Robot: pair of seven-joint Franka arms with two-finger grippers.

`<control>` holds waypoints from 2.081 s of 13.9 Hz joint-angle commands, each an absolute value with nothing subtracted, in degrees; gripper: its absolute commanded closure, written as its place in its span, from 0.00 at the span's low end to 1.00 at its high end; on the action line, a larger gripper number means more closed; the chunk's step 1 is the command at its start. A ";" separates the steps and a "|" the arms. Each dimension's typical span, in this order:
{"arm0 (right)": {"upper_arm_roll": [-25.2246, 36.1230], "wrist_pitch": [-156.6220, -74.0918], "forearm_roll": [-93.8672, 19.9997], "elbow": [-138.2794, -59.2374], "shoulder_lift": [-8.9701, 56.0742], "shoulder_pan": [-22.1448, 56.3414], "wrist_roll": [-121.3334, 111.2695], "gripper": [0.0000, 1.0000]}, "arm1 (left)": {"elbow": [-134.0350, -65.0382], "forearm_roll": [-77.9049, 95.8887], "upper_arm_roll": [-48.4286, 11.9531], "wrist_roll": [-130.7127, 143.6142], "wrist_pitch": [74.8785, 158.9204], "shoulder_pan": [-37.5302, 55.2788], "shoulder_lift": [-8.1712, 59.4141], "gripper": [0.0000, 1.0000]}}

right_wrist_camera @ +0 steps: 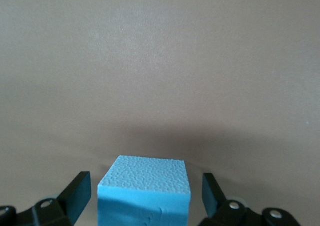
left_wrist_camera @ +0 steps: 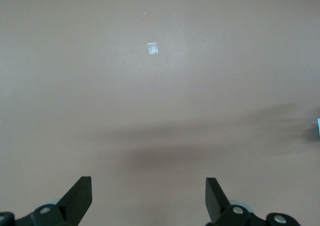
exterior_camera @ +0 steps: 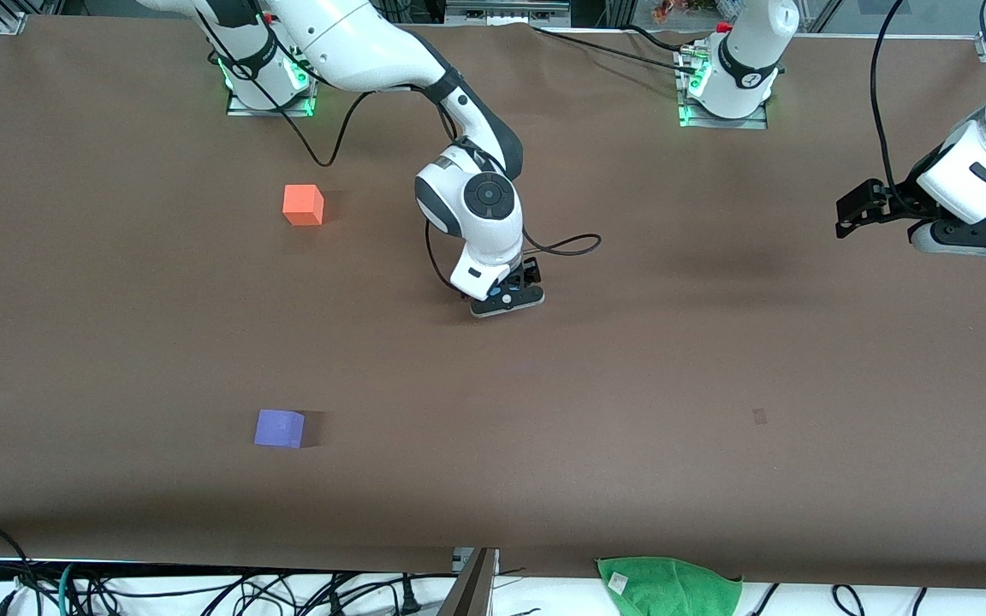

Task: Place blue block between orange and purple blocks
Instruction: 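Lower the right gripper onto the light-blue cube while the left gripper retracts, then grasp the light-blue cube with the right gripper and carry it toward the orange cube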

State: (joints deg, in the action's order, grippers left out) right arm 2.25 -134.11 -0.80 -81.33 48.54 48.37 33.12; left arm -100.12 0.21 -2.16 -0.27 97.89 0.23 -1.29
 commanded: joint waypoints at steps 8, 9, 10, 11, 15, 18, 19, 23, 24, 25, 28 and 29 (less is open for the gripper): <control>2.46 -128.87 -0.26 -80.42 46.68 44.22 30.42 0.61 | -98.00 -0.97 -1.85 -0.88 96.42 1.14 -0.35 0.00; 2.46 -127.46 -0.52 -80.51 45.63 43.16 28.41 0.61 | -98.00 -0.97 -1.85 -0.79 96.42 1.14 -0.35 0.00; 2.46 -125.44 -0.53 -80.51 44.22 41.59 26.91 0.61 | -98.00 -0.97 -1.85 -0.79 96.42 1.14 -0.35 0.00; 2.46 -122.64 -0.53 -80.51 42.99 39.48 25.76 0.61 | -98.00 -0.97 -1.85 -0.88 96.42 1.14 -0.35 0.00; 2.55 -117.51 -0.96 -87.07 35.45 30.96 15.83 0.61 | -98.00 -0.97 -1.93 -0.79 96.33 1.23 -0.35 0.00; 5.34 -118.91 -1.41 -97.53 27.27 27.51 15.03 0.61 | -97.91 -0.97 -2.02 -0.70 96.06 1.23 -0.35 0.00; 8.06 -119.18 -1.49 -99.65 25.85 27.42 12.16 0.61 | -97.91 -0.97 -2.02 -0.70 96.06 1.23 -0.35 0.00; 12.47 -132.22 -1.84 -113.60 22.59 27.42 9.32 0.61 | -97.91 -0.97 -2.02 -0.62 95.98 1.32 -0.35 0.00; 13.00 -137.23 -1.93 -116.86 22.50 27.42 9.32 0.61 | -97.91 -1.05 -2.02 -0.62 95.98 1.32 -0.44 0.00; 13.01 -139.90 -2.54 -118.37 22.85 27.07 9.40 0.60 | -97.91 -0.97 -2.28 -0.62 95.98 1.41 -0.44 0.00; 13.01 -140.36 -6.58 -118.48 23.99 26.54 9.32 0.60 | -97.82 -1.05 -3.08 -0.53 95.98 1.41 -0.35 0.00; 12.83 -140.36 -8.51 -118.39 24.26 26.46 9.23 0.60 | -97.82 -1.05 -3.08 -0.53 95.98 1.32 -0.44 0.00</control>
State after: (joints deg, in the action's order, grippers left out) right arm 13.09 -139.58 -5.42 -117.32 25.34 26.77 10.11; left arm -99.83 0.21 -3.08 -0.26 97.53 0.95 -1.23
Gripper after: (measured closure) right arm 0.432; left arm 0.000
